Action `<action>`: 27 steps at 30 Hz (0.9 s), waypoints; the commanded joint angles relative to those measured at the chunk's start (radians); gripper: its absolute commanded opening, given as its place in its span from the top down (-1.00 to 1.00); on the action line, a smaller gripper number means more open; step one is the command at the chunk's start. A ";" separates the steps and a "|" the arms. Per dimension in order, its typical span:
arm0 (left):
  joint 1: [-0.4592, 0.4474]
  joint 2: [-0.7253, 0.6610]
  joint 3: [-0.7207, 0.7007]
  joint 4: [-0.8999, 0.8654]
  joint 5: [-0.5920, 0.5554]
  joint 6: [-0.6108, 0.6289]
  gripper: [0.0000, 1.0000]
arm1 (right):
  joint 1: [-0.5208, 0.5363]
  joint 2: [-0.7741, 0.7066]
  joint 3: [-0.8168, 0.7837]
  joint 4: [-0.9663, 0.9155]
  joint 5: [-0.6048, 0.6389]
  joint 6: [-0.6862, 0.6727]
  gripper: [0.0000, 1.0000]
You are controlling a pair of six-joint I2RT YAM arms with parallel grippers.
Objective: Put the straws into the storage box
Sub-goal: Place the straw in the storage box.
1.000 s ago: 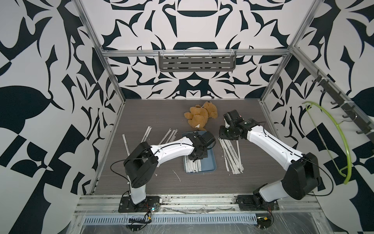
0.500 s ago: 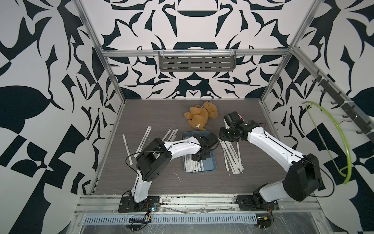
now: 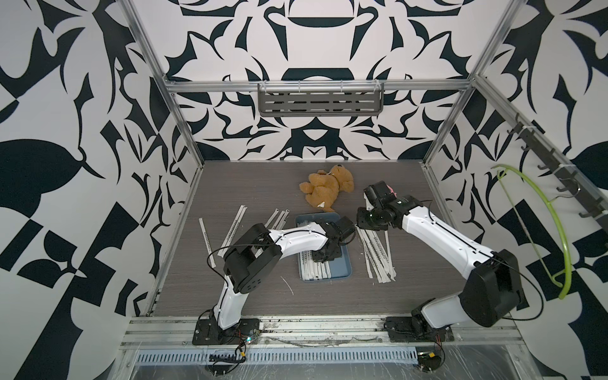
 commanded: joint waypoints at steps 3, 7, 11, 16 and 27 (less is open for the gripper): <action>-0.002 0.006 0.028 -0.047 -0.002 0.023 0.92 | -0.001 -0.009 0.001 0.012 -0.005 -0.010 0.52; -0.002 0.005 0.030 -0.047 0.002 0.025 0.83 | -0.001 -0.008 -0.001 0.015 -0.008 -0.010 0.52; -0.002 0.002 0.035 -0.046 0.002 0.030 0.75 | -0.002 -0.007 -0.002 0.012 -0.008 -0.014 0.51; -0.002 -0.003 0.047 -0.045 0.001 0.044 0.70 | -0.002 -0.004 -0.002 0.011 -0.005 -0.021 0.51; -0.001 -0.062 0.070 -0.071 -0.017 0.077 0.44 | -0.083 -0.030 -0.022 -0.033 0.008 -0.049 0.50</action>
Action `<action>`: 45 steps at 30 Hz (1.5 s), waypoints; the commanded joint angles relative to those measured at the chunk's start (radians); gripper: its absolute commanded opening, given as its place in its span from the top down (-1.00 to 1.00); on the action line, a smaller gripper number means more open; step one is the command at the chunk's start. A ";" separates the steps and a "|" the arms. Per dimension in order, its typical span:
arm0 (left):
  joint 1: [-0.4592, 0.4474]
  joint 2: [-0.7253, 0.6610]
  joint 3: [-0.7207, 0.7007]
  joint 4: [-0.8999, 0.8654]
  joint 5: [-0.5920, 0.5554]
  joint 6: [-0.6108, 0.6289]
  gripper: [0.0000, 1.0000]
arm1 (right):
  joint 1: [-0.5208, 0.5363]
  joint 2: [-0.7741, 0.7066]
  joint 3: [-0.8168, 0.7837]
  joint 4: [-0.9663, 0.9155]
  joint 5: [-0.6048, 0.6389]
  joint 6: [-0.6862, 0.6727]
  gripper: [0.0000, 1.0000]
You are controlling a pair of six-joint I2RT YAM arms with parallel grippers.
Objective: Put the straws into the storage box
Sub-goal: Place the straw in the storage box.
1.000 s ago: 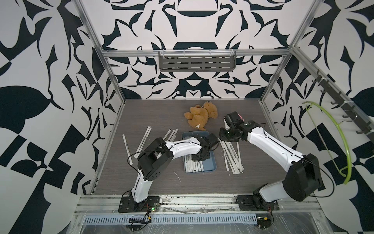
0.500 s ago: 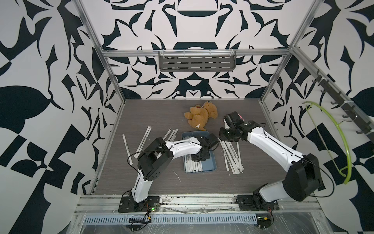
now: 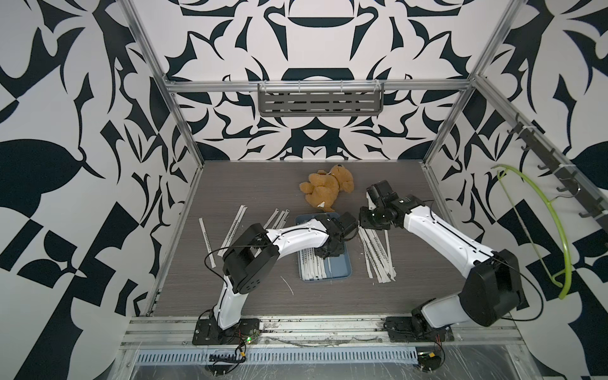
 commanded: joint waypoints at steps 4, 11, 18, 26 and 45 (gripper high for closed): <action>0.008 -0.048 -0.018 -0.019 0.002 0.019 0.38 | -0.042 -0.042 -0.030 -0.032 0.003 -0.023 0.49; 0.011 -0.108 0.002 -0.049 -0.053 0.074 0.34 | -0.051 -0.039 -0.052 -0.059 0.024 -0.016 0.52; 0.093 -0.343 -0.131 -0.111 -0.239 0.198 -0.07 | 0.130 0.012 -0.014 -0.055 0.042 0.045 0.49; 0.289 -0.647 -0.463 0.067 -0.169 0.278 -0.12 | 0.332 0.221 0.088 0.058 0.028 0.153 0.43; 0.323 -0.650 -0.597 0.201 -0.050 0.206 -0.09 | 0.330 0.442 0.155 0.129 -0.046 0.152 0.48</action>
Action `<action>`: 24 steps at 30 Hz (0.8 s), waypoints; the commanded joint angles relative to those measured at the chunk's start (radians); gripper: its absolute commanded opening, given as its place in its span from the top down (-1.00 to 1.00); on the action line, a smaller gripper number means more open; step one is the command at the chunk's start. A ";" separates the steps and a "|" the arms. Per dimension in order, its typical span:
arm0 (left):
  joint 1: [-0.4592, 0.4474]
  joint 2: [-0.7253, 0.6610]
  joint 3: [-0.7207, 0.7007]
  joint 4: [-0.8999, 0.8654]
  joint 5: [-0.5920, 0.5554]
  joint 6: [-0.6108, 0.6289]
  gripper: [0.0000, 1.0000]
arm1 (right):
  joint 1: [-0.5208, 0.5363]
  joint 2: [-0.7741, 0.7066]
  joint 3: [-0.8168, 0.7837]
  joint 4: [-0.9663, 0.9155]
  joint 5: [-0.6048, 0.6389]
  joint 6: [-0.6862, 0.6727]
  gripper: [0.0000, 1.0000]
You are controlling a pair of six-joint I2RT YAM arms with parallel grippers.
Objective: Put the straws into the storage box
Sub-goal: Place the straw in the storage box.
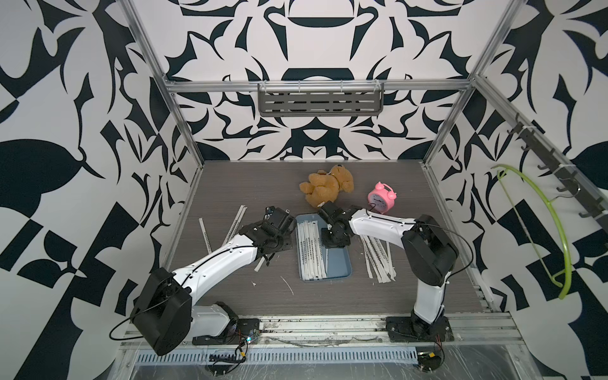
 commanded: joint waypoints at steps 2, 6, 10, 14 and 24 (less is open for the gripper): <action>0.002 0.029 0.006 0.026 0.039 -0.017 -0.09 | -0.003 0.005 0.045 0.021 -0.043 -0.004 0.54; 0.002 0.034 0.015 0.020 0.041 -0.014 -0.08 | -0.002 -0.001 0.048 0.021 -0.060 -0.010 0.59; 0.002 0.043 0.014 0.033 0.049 -0.017 -0.08 | -0.004 -0.008 0.044 0.015 -0.057 -0.019 0.59; 0.002 0.062 0.033 0.024 0.055 -0.012 -0.07 | -0.004 -0.005 0.038 0.017 -0.060 -0.021 0.59; 0.002 0.062 0.027 0.025 0.054 -0.015 -0.07 | -0.004 -0.004 0.041 0.026 -0.073 -0.002 0.59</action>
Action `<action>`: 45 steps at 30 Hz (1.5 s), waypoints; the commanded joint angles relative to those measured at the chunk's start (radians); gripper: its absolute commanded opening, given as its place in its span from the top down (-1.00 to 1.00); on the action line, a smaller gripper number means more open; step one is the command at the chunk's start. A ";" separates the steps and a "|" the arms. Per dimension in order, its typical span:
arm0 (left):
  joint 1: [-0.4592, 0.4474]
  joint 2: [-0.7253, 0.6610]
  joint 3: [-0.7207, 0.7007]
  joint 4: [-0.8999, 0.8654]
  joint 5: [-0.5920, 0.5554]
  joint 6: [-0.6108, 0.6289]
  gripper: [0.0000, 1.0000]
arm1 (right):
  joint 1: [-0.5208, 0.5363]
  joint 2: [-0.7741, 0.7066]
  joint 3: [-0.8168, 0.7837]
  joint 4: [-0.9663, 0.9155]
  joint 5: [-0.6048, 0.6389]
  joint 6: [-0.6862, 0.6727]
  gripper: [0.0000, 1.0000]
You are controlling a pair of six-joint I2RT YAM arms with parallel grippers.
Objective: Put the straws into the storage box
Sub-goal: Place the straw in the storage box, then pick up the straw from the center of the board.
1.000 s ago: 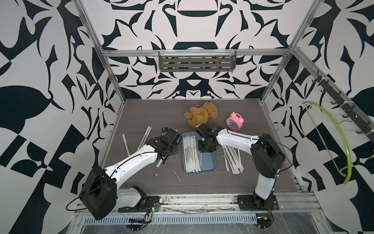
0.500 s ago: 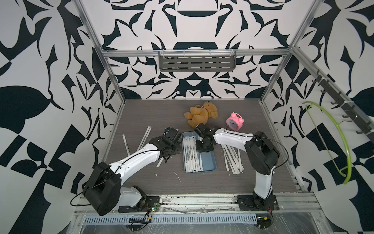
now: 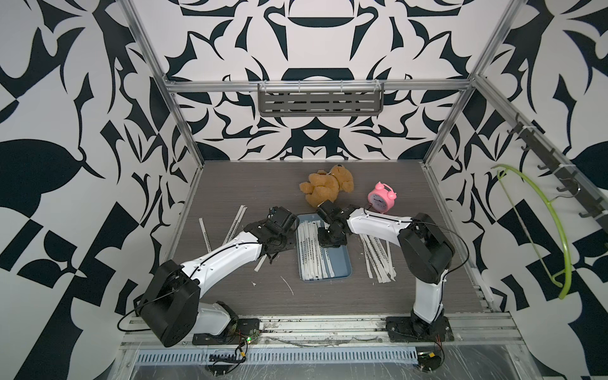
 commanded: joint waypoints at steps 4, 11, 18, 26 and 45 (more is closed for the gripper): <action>0.002 0.006 0.014 -0.005 0.007 0.000 -0.06 | -0.004 -0.042 0.013 0.011 -0.020 0.020 0.59; 0.002 0.009 0.023 -0.001 0.008 0.008 -0.06 | -0.015 -0.104 0.022 -0.021 -0.012 0.018 0.50; 0.002 0.008 0.082 -0.030 -0.016 0.064 -0.06 | -0.118 -0.273 -0.031 -0.135 0.031 -0.042 0.41; -0.103 -0.083 -0.010 0.143 -0.256 0.194 -0.23 | -0.533 -0.498 -0.256 -0.253 0.114 -0.217 0.36; -0.155 -0.071 -0.073 0.310 -0.230 0.140 -0.38 | -0.602 -0.362 -0.393 -0.114 0.103 -0.227 0.36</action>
